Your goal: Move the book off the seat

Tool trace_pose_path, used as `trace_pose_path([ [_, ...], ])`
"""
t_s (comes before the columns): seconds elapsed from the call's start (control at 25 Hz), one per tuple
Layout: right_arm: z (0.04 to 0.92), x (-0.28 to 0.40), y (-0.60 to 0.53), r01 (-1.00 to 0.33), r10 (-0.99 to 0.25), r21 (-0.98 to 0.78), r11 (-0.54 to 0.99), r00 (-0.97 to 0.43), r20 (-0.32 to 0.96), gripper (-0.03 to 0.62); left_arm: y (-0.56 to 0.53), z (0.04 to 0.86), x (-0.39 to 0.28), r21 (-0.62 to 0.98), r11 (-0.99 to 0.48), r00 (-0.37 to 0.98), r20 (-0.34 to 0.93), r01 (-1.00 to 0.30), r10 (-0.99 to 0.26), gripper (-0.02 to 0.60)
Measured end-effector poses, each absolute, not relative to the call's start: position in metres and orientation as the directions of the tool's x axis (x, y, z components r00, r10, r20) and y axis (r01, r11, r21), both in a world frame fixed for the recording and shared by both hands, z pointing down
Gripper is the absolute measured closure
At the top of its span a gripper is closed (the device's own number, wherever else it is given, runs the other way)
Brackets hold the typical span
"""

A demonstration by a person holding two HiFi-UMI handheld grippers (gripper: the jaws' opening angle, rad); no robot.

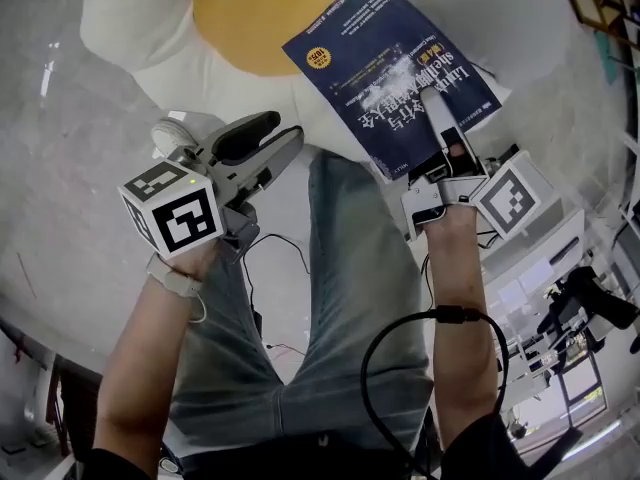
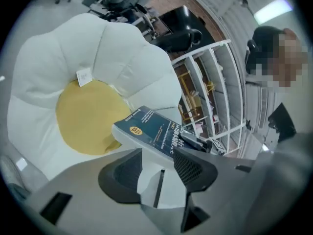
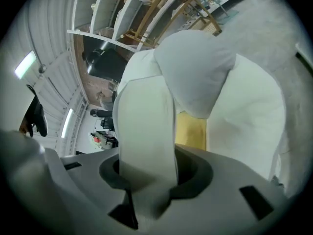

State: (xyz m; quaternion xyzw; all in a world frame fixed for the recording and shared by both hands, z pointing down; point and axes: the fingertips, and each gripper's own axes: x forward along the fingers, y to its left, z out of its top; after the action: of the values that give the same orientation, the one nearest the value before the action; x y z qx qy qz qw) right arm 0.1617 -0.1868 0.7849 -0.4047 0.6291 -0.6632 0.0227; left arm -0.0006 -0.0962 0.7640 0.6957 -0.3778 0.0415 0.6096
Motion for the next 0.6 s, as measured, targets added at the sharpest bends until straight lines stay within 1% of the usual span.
trace_pose_path([
  [0.12, 0.742, 0.139, -0.194, -0.412, -0.550, -0.899, -0.147, -0.722, 0.421, 0.424, -0.112, 0.743, -0.011, 0.865, 0.090, 0.705, 0.458, -0.493, -0.542, 0.360],
  [0.32, 0.737, 0.134, -0.199, -0.326, -0.546, -0.945, -0.034, -0.786, 0.290, 0.424, -0.133, 0.770, 0.001, 0.943, 0.230, 0.656, 0.332, -0.240, -0.677, 0.272],
  [0.48, 0.734, 0.130, -0.200, -0.208, -0.530, -0.978, 0.014, -0.831, 0.169, 0.422, -0.149, 0.783, 0.004, 0.960, 0.261, 0.598, 0.268, -0.101, -0.755, 0.254],
  [0.6, 0.733, 0.126, -0.201, -0.151, -0.498, -0.988, 0.038, -0.860, 0.113, 0.422, -0.161, 0.789, 0.008, 0.963, 0.266, 0.559, 0.245, -0.045, -0.792, 0.241],
])
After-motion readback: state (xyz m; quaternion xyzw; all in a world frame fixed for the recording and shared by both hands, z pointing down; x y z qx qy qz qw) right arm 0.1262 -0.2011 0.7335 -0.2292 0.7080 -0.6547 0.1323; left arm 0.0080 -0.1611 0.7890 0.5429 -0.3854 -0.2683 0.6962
